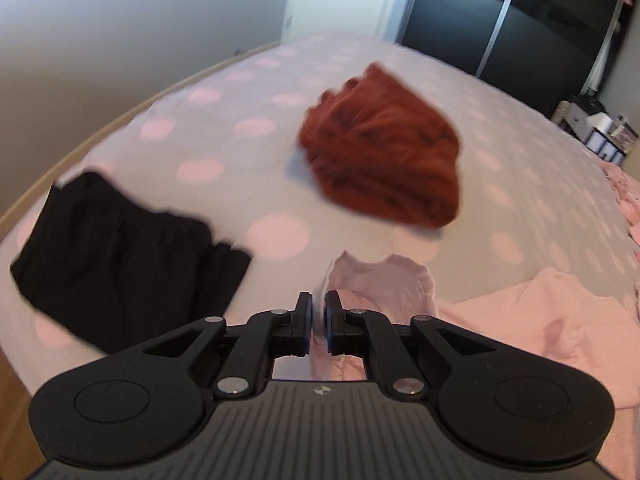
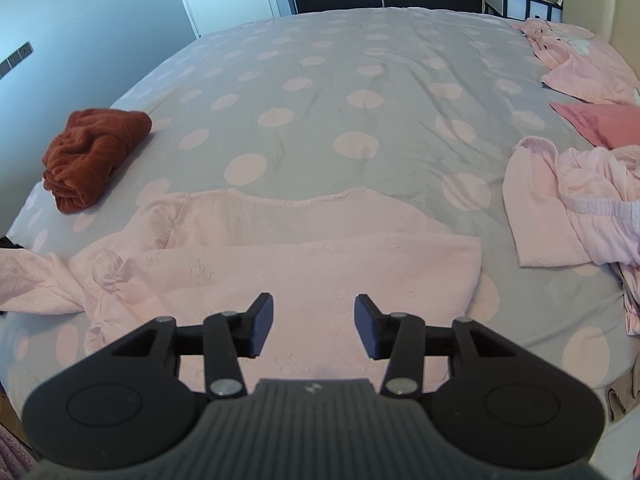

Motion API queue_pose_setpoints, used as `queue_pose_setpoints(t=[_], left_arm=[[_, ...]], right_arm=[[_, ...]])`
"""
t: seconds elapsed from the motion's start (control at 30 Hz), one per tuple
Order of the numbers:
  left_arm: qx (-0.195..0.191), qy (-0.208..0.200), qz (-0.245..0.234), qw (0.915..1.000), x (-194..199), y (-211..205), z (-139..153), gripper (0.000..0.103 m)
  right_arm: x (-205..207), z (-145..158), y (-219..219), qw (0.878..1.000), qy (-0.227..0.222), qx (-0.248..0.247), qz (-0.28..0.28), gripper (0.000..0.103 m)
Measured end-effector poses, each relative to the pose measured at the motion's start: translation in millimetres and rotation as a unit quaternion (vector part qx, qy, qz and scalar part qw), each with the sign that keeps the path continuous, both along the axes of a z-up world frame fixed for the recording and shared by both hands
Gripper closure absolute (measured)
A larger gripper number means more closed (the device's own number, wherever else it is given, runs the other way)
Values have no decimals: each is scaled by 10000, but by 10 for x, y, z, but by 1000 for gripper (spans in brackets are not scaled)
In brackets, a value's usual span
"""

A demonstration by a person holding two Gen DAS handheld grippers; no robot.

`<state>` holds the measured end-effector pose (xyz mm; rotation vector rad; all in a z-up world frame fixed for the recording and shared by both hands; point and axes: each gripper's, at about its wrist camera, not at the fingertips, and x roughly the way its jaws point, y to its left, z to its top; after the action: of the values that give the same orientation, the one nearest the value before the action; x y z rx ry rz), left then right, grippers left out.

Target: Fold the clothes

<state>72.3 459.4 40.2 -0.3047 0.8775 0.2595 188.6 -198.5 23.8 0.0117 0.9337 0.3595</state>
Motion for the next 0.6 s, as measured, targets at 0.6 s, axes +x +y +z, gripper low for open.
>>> queue_pose_setpoints(t=[0.6], left_arm=[[1355, 623, -2882, 9459, 220, -806, -611, 64]], right_arm=[[289, -328, 857, 9959, 320, -546, 645, 45]])
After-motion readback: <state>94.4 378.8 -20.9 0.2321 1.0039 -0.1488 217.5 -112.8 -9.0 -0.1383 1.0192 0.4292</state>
